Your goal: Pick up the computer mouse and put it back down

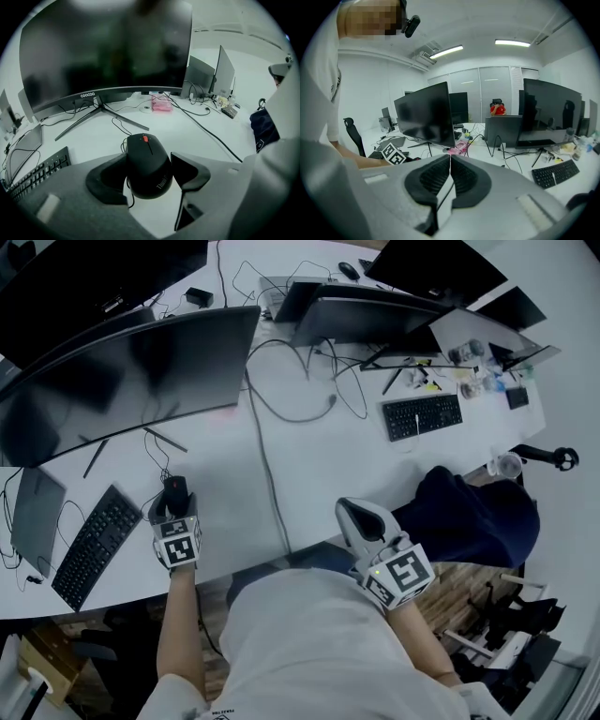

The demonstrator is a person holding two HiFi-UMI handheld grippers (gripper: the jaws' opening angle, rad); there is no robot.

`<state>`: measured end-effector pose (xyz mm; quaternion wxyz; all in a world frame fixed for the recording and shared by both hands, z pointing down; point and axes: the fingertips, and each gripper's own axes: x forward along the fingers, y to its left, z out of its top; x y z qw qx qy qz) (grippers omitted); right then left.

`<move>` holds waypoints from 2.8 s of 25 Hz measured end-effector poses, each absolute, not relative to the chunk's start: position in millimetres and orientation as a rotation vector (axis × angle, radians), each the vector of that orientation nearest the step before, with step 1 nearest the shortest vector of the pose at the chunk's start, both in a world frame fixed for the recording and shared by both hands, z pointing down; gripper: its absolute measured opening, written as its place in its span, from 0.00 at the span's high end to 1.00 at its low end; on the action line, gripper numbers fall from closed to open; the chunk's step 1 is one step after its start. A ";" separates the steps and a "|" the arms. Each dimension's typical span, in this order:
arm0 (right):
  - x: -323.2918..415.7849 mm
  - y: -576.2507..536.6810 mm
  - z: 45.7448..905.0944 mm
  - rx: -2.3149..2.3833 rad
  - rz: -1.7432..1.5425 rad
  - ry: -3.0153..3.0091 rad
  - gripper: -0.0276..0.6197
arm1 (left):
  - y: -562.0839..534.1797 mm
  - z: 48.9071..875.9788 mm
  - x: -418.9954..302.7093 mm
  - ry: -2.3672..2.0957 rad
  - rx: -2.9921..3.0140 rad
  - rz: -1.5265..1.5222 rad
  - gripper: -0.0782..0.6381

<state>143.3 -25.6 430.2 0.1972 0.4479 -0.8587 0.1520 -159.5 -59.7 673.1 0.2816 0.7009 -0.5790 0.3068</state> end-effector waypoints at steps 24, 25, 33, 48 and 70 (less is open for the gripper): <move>139.2 -12.5 433.4 1.245 0.415 -2.357 0.95 | -59.1 700.4 -162.4 -1.576 1.893 0.892 0.48; 138.8 -12.4 433.2 1.244 0.414 -2.357 0.95 | -59.2 700.3 -162.2 -1.574 1.895 0.888 0.48; 137.6 -10.1 433.0 1.233 0.410 -2.367 0.95 | -56.9 702.3 -161.3 -1.559 1.907 0.895 0.48; 139.4 -10.3 428.4 1.199 0.414 -2.427 0.95 | -46.9 680.9 -160.0 -1.588 1.897 0.927 0.44; 121.4 -44.5 417.8 1.018 0.434 -2.626 0.95 | -41.5 539.0 -143.5 -1.777 1.980 0.688 0.87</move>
